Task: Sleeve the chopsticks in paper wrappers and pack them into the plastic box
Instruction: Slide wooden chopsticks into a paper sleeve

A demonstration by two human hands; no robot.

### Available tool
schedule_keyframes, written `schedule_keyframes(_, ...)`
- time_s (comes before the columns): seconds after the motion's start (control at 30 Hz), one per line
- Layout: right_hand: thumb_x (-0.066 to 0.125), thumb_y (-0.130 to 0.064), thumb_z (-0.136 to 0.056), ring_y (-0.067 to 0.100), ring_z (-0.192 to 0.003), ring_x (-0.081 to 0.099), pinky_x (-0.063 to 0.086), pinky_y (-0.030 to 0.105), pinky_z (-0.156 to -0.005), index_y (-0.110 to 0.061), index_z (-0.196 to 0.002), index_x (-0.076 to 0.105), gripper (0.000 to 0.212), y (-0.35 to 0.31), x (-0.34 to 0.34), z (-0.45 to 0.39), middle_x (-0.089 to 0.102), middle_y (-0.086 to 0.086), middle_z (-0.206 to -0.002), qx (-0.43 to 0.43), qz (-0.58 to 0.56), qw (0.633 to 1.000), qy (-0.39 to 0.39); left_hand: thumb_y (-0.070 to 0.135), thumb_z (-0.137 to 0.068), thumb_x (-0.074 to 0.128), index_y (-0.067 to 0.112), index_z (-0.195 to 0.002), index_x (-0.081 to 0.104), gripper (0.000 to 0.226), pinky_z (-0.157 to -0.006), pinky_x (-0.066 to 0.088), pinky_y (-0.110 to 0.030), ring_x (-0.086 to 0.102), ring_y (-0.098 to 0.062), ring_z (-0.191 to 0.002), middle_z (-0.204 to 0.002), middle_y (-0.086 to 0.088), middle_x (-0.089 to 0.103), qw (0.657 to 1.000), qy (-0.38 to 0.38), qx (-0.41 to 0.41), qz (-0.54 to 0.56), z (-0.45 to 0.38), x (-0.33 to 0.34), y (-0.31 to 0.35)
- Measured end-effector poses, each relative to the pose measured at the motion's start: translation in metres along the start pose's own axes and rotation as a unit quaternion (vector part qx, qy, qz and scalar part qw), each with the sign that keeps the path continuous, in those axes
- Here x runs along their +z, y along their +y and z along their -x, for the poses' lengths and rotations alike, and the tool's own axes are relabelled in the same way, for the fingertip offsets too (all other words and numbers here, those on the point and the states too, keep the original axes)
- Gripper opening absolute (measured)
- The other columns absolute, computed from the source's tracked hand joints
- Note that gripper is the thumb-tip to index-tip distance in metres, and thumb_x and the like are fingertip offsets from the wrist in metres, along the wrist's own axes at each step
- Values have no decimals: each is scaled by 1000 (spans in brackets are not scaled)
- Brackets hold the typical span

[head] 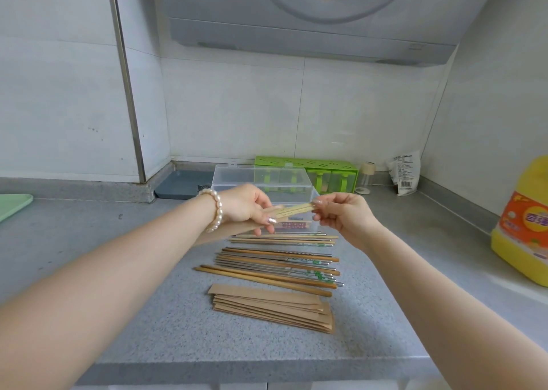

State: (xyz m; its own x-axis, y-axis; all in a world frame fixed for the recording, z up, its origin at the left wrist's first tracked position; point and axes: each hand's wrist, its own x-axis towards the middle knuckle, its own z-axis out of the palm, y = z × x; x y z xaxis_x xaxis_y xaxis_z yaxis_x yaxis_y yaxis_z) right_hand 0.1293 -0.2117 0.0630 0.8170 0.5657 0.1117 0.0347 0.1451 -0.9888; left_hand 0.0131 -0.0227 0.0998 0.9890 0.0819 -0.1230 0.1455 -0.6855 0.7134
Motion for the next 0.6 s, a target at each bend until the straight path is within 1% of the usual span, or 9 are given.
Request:
schedule_keyframes(0.07,60,5,-84,13,-48,62,53,21,-50,3,-78,64,7,-7,0,-10,66,10,-59,-23,-16,998,49,21,-83,67,13,-112,60,31,-81,50,-25,65,-15,-92,-104,0,69,992,84,24,-88,-12,-9,8)
schedule_keyframes(0.13,61,5,-84,12,-47,61,53,21,-50,4,-80,64,5,-16,-6,-24,66,7,-59,-42,-40,993,103,32,-82,67,16,-122,53,45,-91,44,-28,58,-16,-107,-118,3,61,964,227,54,-129,-23,-20,11)
schedule_keyframes(0.2,62,4,-84,9,-44,58,50,18,-47,5,-84,64,2,-21,-16,-37,65,5,-58,-49,-58,984,160,35,-86,62,15,-123,53,43,-94,42,-30,56,-18,-111,-122,2,59,925,360,77,-99,-30,-29,2)
schedule_keyframes(0.23,63,3,-84,8,-42,57,49,17,-45,3,-82,63,2,-21,-22,-45,64,5,-56,-48,-62,979,187,33,-89,58,13,-122,54,39,-94,42,-30,56,-19,-111,-122,0,60,913,392,76,-85,-33,-31,-6)
schedule_keyframes(0.3,64,1,-84,6,-39,56,48,17,-44,-1,-75,62,9,-19,-31,-58,61,6,-58,-36,-51,970,234,30,-94,48,11,-125,52,37,-94,42,-32,54,-23,-114,-126,-5,58,917,380,44,-112,-40,-30,-26)
schedule_keyframes(0.37,67,0,-82,6,-37,54,48,18,-45,-5,-71,62,13,-13,-35,-70,60,8,-61,-11,-19,964,264,31,-98,39,11,-134,44,42,-99,40,-36,49,-25,-121,-135,-8,51,934,320,1,-159,-46,-25,-49)
schedule_keyframes(0.43,69,-2,-81,9,-40,52,43,21,-45,-7,-70,62,14,-6,-34,-81,61,7,-56,21,26,962,270,33,-99,32,12,-139,37,45,-106,34,-39,43,-25,-128,-141,-7,45,938,276,-24,-206,-53,-21,-69)
schedule_keyframes(0.5,71,-5,-81,12,-45,48,36,21,-44,-10,-67,62,17,-1,-27,-88,62,5,-56,58,78,961,260,37,-100,26,17,-142,33,47,-113,22,-45,33,-23,-136,-146,-3,39,936,243,-43,-252,-60,-16,-83)
schedule_keyframes(0.6,71,-9,-81,10,-47,45,33,20,-44,-10,-65,62,18,4,-12,-98,62,4,-62,89,158,953,243,45,-99,13,26,-145,26,52,-115,5,-48,17,-23,-143,-152,3,26,922,190,-67,-331,-68,-9,-96)
